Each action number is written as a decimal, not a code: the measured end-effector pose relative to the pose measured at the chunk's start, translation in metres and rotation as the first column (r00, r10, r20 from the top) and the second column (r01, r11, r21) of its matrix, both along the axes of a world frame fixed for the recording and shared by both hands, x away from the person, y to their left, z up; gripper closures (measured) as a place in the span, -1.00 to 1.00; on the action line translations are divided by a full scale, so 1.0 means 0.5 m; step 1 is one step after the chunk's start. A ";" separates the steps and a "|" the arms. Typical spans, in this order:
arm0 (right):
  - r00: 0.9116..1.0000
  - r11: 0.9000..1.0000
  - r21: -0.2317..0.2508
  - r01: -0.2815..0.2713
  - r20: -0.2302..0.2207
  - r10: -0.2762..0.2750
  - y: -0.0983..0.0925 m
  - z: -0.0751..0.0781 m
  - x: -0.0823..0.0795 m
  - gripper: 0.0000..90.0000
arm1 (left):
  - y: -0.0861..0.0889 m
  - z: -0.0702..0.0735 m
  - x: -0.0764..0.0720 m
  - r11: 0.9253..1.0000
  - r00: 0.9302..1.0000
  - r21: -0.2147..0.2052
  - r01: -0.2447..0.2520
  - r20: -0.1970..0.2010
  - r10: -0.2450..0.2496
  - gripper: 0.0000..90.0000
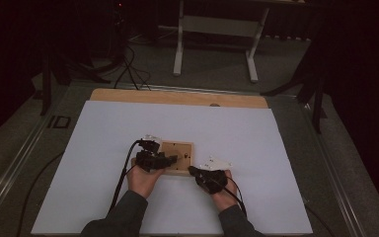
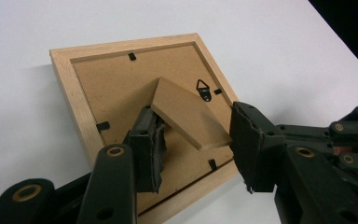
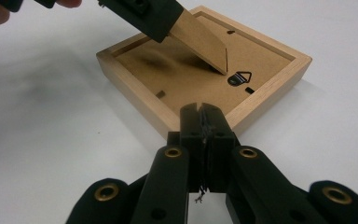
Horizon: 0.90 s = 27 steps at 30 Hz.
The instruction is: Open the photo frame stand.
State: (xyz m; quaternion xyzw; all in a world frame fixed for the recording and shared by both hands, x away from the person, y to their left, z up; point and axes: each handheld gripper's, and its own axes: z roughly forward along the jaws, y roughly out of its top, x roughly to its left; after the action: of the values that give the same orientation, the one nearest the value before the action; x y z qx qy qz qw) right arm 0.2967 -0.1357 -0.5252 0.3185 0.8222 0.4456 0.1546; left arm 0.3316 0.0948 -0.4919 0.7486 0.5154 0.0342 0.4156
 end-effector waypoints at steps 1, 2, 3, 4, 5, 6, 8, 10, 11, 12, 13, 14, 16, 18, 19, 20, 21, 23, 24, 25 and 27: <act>1.000 1.000 0.000 0.000 0.000 0.000 0.000 0.000 0.000 0.96 | 0.000 -0.001 0.002 1.000 1.000 -0.004 -0.002 -0.002 0.002 0.25; 1.000 1.000 0.000 0.000 -0.001 0.000 0.000 0.000 0.000 0.96 | 0.000 -0.001 0.003 1.000 1.000 -0.009 -0.001 -0.004 0.001 0.25; 1.000 1.000 0.000 0.000 -0.001 0.000 0.000 0.000 0.000 0.96 | 0.001 -0.002 0.005 1.000 1.000 -0.014 0.000 -0.007 0.000 0.25; 1.000 1.000 -0.002 0.001 0.000 -0.001 0.000 0.000 0.000 0.96 | 0.001 -0.002 0.006 1.000 1.000 -0.020 -0.002 -0.008 0.002 0.25; 1.000 1.000 -0.002 0.001 0.001 -0.001 0.001 0.000 -0.001 0.96 | 0.002 -0.003 0.008 1.000 1.000 -0.024 -0.001 -0.008 0.001 0.25; 1.000 1.000 -0.003 0.000 0.001 0.000 0.001 0.000 -0.001 0.96 | 0.002 -0.004 0.010 0.999 1.000 -0.032 -0.005 -0.010 0.005 0.25; 1.000 1.000 -0.005 -0.001 0.003 0.001 0.001 0.000 -0.001 0.96 | 0.002 -0.005 0.011 0.999 1.000 -0.038 -0.007 -0.012 0.007 0.24; 1.000 1.000 -0.006 -0.001 0.003 0.001 0.002 0.000 -0.001 0.96 | 0.002 -0.005 0.013 0.999 1.000 -0.038 -0.009 -0.016 0.008 0.24; 1.000 1.000 -0.006 -0.001 0.004 0.001 0.002 0.000 -0.001 0.96 | 0.002 -0.005 0.014 0.999 1.000 -0.041 -0.010 -0.020 0.009 0.24; 1.000 1.000 -0.005 -0.001 0.004 0.001 0.002 0.000 -0.001 0.96 | 0.002 -0.005 0.015 0.999 1.000 -0.045 -0.011 -0.022 0.010 0.24; 1.000 1.000 -0.006 -0.001 0.003 0.001 0.002 0.000 -0.001 0.96 | 0.002 -0.005 0.017 0.999 1.000 -0.044 -0.011 -0.024 0.009 0.24; 1.000 1.000 -0.006 -0.001 0.003 0.001 0.002 0.000 -0.001 0.96 | 0.002 -0.004 0.017 0.999 1.000 -0.043 -0.012 -0.026 0.011 0.24; 1.000 1.000 -0.006 -0.001 0.003 0.001 0.002 0.000 -0.001 0.95 | 0.000 -0.004 0.018 0.999 1.000 -0.035 -0.010 -0.030 0.009 0.28; 1.000 1.000 -0.006 -0.002 0.003 0.002 0.002 0.000 -0.002 0.95 | -0.002 -0.004 0.018 1.000 0.999 -0.026 -0.008 -0.032 0.007 0.34; 1.000 1.000 -0.005 -0.003 0.002 0.003 0.003 0.000 -0.002 0.95 | -0.002 -0.004 0.018 1.000 0.999 -0.029 -0.009 -0.033 0.008 0.37; 1.000 1.000 -0.004 -0.003 0.003 0.003 0.003 0.000 -0.002 0.95 | -0.002 -0.004 0.018 0.999 0.999 -0.031 -0.010 -0.035 0.009 0.39; 1.000 1.000 -0.004 -0.004 0.003 0.004 0.003 0.000 -0.002 0.95 | -0.002 -0.004 0.019 0.999 0.999 -0.033 -0.009 -0.037 0.007 0.40; 1.000 1.000 -0.005 -0.007 0.003 0.007 0.003 0.000 -0.002 0.95 | -0.002 -0.005 0.020 0.999 0.999 -0.037 -0.010 -0.039 0.008 0.42; 1.000 1.000 -0.005 -0.009 0.004 0.009 0.003 0.000 -0.002 0.95 | -0.003 -0.004 0.022 0.999 0.999 -0.041 -0.013 -0.043 0.011 0.43; 1.000 1.000 -0.006 -0.008 0.004 0.009 0.003 0.000 -0.002 0.95 | -0.002 -0.004 0.022 0.999 0.999 -0.042 -0.012 -0.045 0.010 0.42; 1.000 1.000 -0.006 -0.009 0.004 0.009 0.003 0.000 -0.002 0.95 | -0.002 -0.004 0.024 0.999 0.999 -0.043 -0.015 -0.044 0.013 0.40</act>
State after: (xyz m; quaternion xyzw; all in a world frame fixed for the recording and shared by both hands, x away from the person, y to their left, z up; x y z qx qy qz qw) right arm 0.2957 -0.1340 -0.5251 0.3135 0.8246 0.4445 0.1552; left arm 0.3434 0.0940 -0.4938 0.7365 0.5300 0.0097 0.4202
